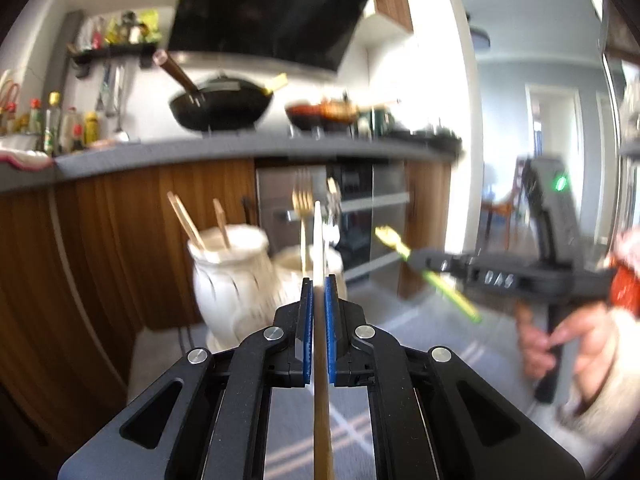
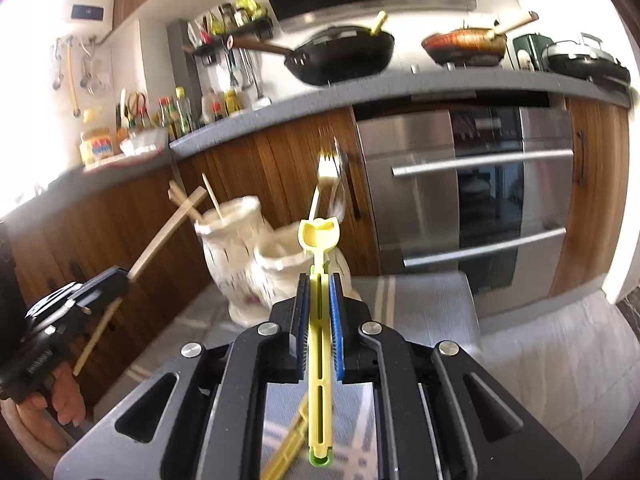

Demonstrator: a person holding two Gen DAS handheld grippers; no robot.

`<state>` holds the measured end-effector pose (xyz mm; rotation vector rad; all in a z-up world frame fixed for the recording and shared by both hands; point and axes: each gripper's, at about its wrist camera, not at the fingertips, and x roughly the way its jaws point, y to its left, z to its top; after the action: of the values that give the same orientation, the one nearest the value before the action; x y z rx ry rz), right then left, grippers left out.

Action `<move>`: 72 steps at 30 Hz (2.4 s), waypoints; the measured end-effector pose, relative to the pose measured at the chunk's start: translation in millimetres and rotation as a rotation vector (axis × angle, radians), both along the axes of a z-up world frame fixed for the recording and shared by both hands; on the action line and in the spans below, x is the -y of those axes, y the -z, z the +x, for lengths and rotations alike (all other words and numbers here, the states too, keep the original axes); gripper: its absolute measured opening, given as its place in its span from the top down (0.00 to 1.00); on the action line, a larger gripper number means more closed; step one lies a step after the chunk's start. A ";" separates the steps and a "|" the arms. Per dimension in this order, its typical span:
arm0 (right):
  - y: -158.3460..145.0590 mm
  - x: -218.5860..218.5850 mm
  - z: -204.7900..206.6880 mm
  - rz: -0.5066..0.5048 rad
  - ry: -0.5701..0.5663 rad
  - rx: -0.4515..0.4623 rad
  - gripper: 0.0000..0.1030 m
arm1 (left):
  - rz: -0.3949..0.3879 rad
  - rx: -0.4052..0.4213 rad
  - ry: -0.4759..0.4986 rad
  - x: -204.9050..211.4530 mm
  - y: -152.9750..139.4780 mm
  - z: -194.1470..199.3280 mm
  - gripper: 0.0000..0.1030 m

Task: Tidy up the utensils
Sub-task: 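Lift the chopstick with the left tool while the right carries the yellow spoon above the holder, then lower the chopstick into the holder with the left tool while the right drops the yellow spoon in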

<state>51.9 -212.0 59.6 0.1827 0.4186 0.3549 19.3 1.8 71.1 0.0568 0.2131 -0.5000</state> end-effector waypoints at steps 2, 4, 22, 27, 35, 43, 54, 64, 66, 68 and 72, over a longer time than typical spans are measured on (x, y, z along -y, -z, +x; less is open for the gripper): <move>-10.2 -4.3 8.1 0.019 -0.016 0.018 0.91 | -0.034 0.028 -0.016 -8.9 -10.8 3.5 0.94; -18.7 -9.5 14.8 0.029 -0.030 0.037 0.91 | -0.068 0.035 -0.035 -18.7 -19.6 13.7 0.94; -35.7 -42.3 93.5 0.153 -0.105 0.070 0.91 | -0.435 -0.078 0.021 -78.5 -36.2 113.3 0.94; -29.3 -47.0 108.8 0.155 -0.110 0.069 0.91 | -0.459 -0.038 0.004 -71.0 -37.4 141.3 0.94; -21.1 -48.1 127.2 0.150 -0.119 0.059 0.91 | -0.439 0.012 0.014 -50.7 -35.5 172.7 0.94; -15.1 -43.2 129.9 0.161 -0.128 0.054 0.91 | -0.405 0.033 -0.017 -52.3 -36.2 194.3 0.94; -14.3 -42.2 128.7 0.208 -0.161 0.087 0.91 | -0.428 0.097 0.021 -52.9 -45.8 170.3 0.94; -0.5 -52.2 129.9 0.133 -0.107 0.128 0.91 | -0.427 0.092 0.023 -52.4 -40.0 168.2 0.94; 2.2 -52.7 127.2 0.113 -0.102 0.115 0.91 | -0.428 0.093 0.025 -54.3 -38.0 167.4 0.94; 3.8 -50.2 124.6 0.116 -0.101 0.095 0.91 | -0.427 0.091 0.027 -54.9 -37.0 167.2 0.94; 2.0 -45.0 125.5 0.145 -0.105 0.068 0.91 | -0.420 0.073 0.034 -54.9 -32.7 168.1 0.94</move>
<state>177.3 -167.0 57.6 0.2902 0.3363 0.4940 187.3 56.7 103.9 -0.3310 0.0329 -0.5667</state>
